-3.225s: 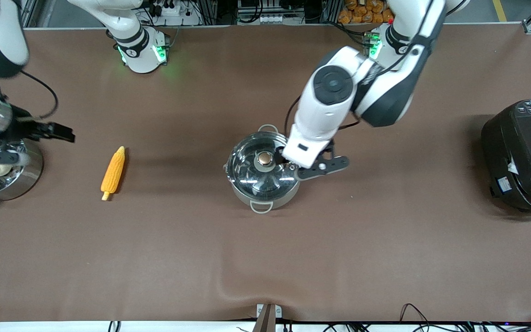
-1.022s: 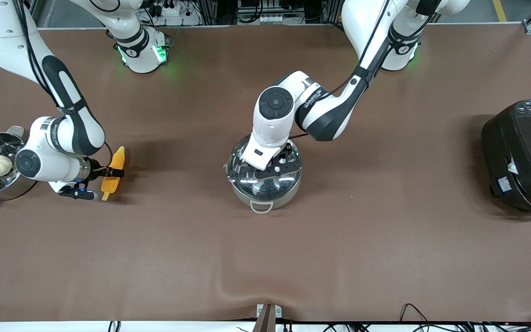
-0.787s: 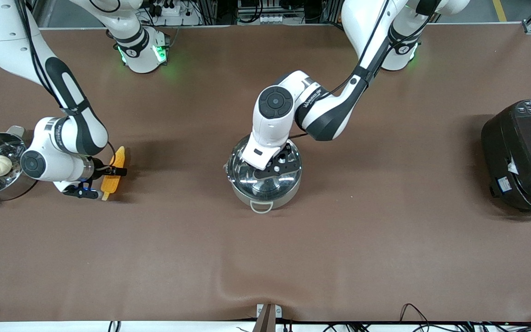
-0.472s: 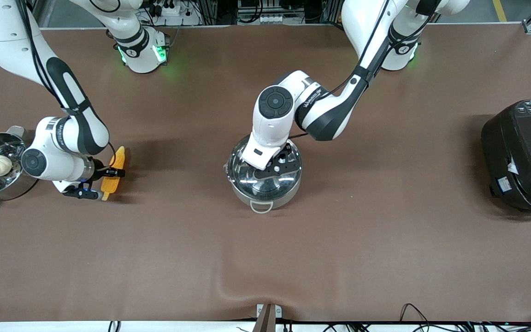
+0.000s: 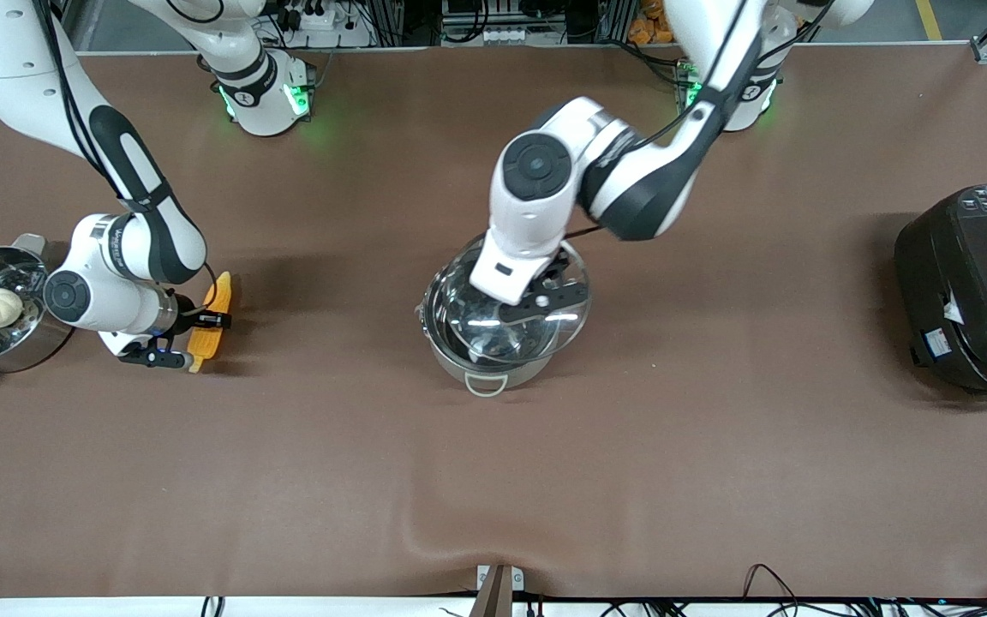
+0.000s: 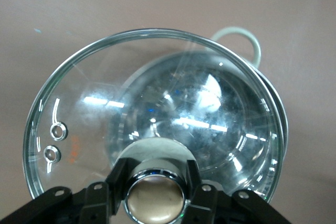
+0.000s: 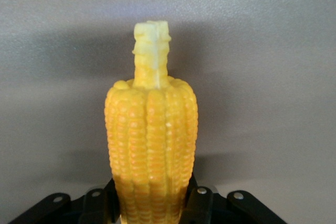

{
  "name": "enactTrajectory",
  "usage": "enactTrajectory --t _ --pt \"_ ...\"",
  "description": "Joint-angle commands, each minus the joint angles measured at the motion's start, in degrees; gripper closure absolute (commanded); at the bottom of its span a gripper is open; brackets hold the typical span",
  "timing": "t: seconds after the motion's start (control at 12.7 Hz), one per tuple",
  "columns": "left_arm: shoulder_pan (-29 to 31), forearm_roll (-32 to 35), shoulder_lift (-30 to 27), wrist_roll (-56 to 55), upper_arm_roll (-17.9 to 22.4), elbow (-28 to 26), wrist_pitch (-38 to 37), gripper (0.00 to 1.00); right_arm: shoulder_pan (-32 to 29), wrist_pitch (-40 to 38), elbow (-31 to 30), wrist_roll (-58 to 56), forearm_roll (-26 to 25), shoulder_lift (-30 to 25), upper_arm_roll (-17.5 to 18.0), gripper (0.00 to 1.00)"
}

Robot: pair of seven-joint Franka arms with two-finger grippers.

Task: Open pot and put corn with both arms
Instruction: 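Lift the lid with the left gripper while the right gripper lifts the corn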

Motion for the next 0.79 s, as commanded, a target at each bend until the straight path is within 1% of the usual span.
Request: enactTrajectory --t 0.0,0.16,0.24,0.39,0.55,0.63,0.71 --pt "3.4 0.0 -5.0 0.4 -0.3 -1.9 -3.1 1.0 0.4 -2.1 -1.2 0.0 0.4 -3.5 0.7 1.0" --pt "7.0 0.0 -6.8 5.2 -0.3 -2.4 -5.9 1.0 0.8 -5.3 -0.8 1.0 0.4 -5.9 2.3 1.0" --pt "8.8 0.0 -7.8 8.7 -0.4 -3.4 -6.6 1.0 1.0 -7.6 0.3 3.8 0.5 -6.5 3.2 1.0" --pt "12.6 0.0 -10.3 15.4 -0.4 -7.3 -6.6 1.0 1.9 -13.6 3.8 9.9 0.5 -7.3 6.1 1.0" --pt "16.9 0.0 -12.5 23.1 -0.4 -11.7 -6.6 1.0 2.4 -20.2 9.1 18.8 0.5 -7.8 11.4 1.0" --pt "19.1 0.0 -13.4 26.9 -0.3 -13.7 -6.6 1.0 3.0 -23.0 11.8 21.1 0.4 -7.7 13.9 1.0" --pt "21.1 0.0 -13.6 30.6 -0.2 -15.4 -6.5 1.0 4.6 -24.0 14.0 21.8 0.1 -7.7 16.1 1.0"
